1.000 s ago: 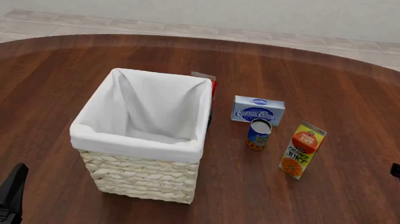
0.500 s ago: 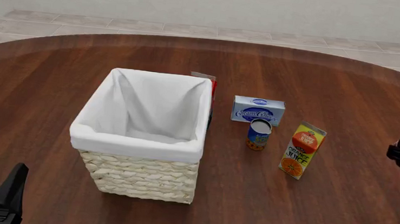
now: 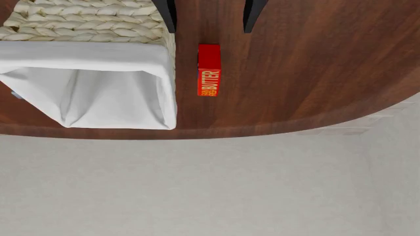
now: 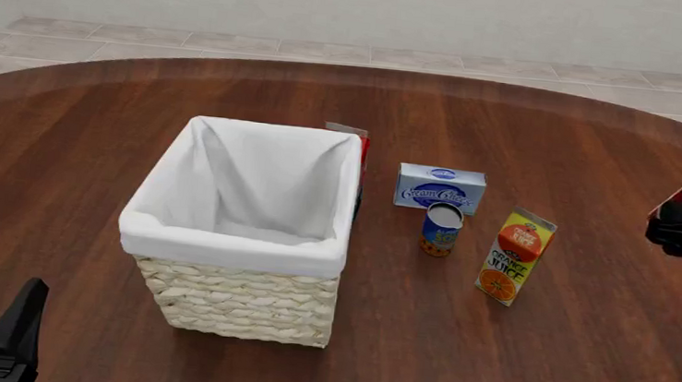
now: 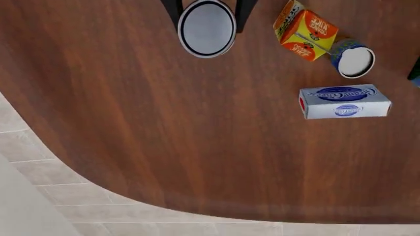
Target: Pick up the alphabet soup and the tomato sauce, and put them in the basket.
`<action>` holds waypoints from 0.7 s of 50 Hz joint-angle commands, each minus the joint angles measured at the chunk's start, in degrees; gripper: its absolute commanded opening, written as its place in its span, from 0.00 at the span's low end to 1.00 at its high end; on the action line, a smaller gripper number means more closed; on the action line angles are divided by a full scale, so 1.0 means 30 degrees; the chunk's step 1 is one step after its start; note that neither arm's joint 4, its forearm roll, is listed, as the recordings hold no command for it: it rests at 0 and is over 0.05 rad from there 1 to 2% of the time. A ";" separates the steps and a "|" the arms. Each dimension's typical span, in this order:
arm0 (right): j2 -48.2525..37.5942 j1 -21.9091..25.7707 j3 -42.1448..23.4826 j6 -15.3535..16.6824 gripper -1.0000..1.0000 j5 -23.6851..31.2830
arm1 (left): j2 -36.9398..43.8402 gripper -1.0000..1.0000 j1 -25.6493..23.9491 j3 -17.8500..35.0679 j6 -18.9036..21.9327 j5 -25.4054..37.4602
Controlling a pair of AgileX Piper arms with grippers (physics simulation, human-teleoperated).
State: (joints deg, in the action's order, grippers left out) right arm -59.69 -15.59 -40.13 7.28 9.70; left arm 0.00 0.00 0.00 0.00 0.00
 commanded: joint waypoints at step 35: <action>-0.0090 0.2917 -0.1409 -0.0381 0.00 0.0352 | 0.0000 1.00 0.0000 0.0000 0.0000 0.0000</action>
State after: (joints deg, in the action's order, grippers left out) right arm -59.84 -8.51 -44.04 7.24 11.03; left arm 0.00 0.00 0.00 0.00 0.00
